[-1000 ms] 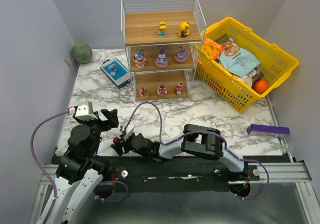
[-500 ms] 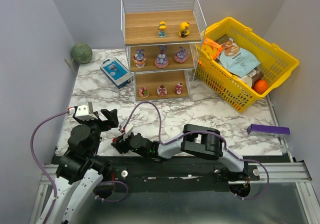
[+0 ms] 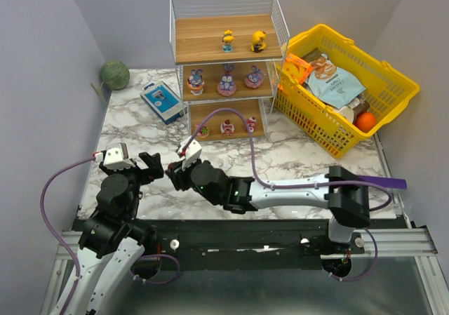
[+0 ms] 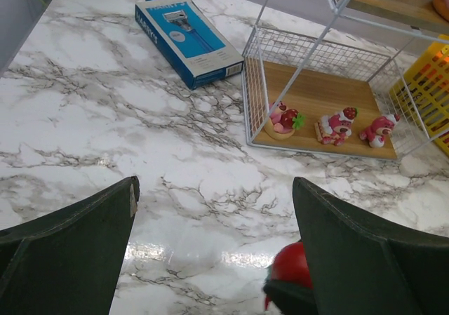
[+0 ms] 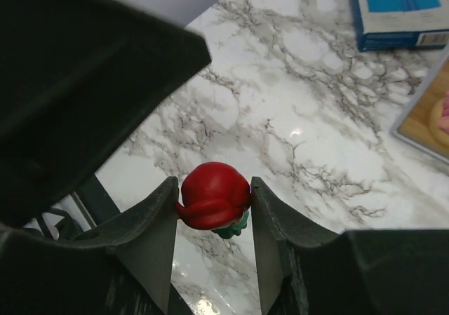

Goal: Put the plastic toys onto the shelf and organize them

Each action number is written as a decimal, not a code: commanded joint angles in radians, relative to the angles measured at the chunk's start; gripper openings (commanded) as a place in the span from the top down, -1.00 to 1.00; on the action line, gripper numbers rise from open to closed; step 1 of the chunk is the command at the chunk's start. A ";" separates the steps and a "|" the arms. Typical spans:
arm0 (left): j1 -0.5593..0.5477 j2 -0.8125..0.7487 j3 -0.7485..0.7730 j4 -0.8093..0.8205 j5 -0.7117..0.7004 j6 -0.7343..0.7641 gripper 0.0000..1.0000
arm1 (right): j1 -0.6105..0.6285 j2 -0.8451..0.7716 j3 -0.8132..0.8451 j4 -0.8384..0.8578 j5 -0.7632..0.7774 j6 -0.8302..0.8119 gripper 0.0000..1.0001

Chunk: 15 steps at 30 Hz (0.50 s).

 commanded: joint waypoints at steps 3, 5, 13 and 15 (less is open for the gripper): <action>0.005 -0.016 0.027 -0.046 -0.145 -0.036 -0.98 | -0.057 -0.209 0.079 -0.271 0.116 -0.085 0.85; 0.005 -0.039 0.022 -0.046 -0.162 -0.040 -0.98 | -0.080 -0.241 0.106 -0.291 0.140 -0.117 0.85; 0.005 -0.035 0.011 -0.022 -0.091 -0.025 -0.98 | -0.205 -0.269 0.381 -0.372 0.139 -0.295 0.82; 0.005 -0.026 0.010 -0.017 -0.073 -0.022 -0.98 | -0.240 -0.240 0.466 -0.372 0.124 -0.350 0.79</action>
